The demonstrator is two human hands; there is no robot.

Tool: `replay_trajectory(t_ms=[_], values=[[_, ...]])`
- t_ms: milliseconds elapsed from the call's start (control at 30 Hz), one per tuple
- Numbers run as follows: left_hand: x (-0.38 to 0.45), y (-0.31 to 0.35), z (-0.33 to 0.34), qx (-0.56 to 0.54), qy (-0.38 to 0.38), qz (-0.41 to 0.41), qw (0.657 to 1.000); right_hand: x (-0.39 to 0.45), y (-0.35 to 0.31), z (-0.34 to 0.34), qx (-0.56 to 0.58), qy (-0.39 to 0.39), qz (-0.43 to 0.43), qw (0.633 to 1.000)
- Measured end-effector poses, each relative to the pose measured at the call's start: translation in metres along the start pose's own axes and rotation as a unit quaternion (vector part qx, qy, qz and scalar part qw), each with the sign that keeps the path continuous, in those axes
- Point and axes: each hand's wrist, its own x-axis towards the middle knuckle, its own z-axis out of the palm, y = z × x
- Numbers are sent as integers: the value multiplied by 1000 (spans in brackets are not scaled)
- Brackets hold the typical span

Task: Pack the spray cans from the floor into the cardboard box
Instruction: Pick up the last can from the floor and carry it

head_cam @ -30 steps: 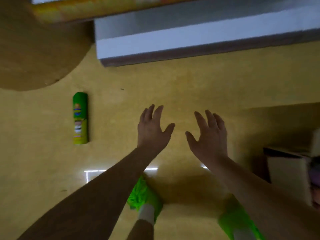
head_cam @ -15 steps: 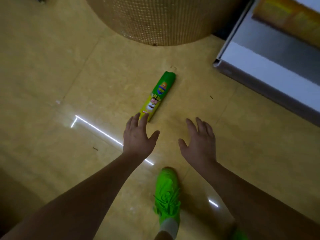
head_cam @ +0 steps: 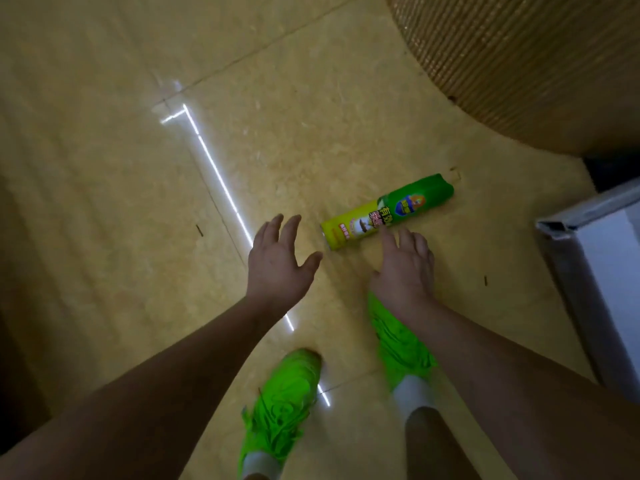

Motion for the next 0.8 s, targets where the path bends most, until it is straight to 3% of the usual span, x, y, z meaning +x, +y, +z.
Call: replay_trajectory(t_ms=[167, 300, 467, 633, 800], values=[[19, -5, 52, -35, 5, -78, 996, 60, 9, 11, -106, -9, -123, 987], [27, -3, 88, -74, 11, -128, 989, 115, 22, 11, -187, 6, -141, 972], [38, -7, 119, -105, 37, -153, 982, 161, 36, 22, -275, -37, -198, 940], [38, -11, 116, -143, 53, -195, 969, 163, 37, 21, -296, -55, -224, 927], [18, -16, 73, -159, 64, -228, 958, 123, 9, -1, -272, -92, -185, 940]])
